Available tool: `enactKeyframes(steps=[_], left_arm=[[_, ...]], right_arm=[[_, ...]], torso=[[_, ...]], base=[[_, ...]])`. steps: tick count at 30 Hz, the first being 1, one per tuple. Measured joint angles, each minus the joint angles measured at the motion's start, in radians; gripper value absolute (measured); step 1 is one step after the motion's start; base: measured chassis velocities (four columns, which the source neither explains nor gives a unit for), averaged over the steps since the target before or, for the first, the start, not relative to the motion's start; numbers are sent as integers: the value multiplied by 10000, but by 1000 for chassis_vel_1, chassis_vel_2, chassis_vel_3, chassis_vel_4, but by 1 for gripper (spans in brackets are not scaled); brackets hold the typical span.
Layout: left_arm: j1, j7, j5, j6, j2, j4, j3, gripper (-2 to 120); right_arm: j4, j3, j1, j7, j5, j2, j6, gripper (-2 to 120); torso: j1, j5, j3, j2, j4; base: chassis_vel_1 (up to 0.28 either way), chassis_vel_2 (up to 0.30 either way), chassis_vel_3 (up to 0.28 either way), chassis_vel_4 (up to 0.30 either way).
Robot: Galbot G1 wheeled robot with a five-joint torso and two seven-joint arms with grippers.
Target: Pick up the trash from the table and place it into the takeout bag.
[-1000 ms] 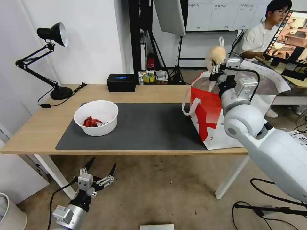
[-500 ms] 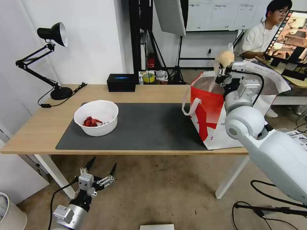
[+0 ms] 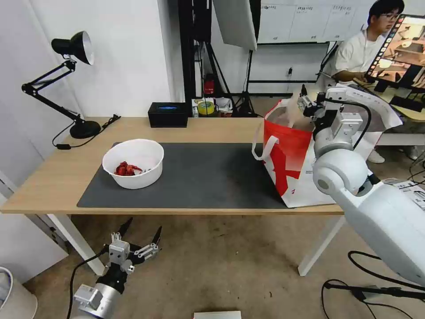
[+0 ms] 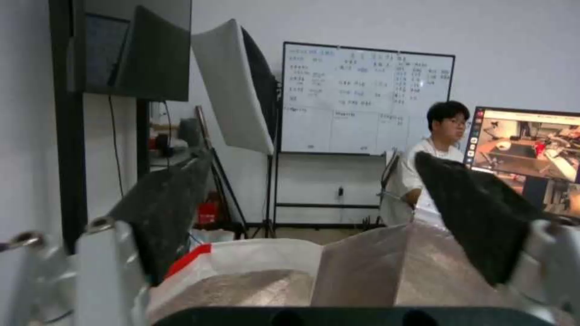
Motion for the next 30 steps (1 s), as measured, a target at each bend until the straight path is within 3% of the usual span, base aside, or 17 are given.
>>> enactKeyframes(steps=[4,14,21,30], left_arm=[[11,0,-1,0,12,-45,-29,100],[59,0,7,0,-33,-128,-42,100],[100,-1,26,1,-76,-232,-60,100],[236,-2,49,-17,-134,-339,-163,100]], right_arm=[[55,4,-46,-5,-11,-3,-20,99],[307,-8,-78,-181,181,-124,-25,100],[1231,-122,-438,-2097,1564,-288,523,100],[2212,-288,-1667,-3024,1743,-421,552,100]], torso=[[0,0,0,0,1],[0,0,0,0,0],[0,-1,0,0,1],[0,-1,-1,0,1]], base=[[0,0,0,0],[0,0,0,0],[0,0,0,0],[0,0,0,0]])
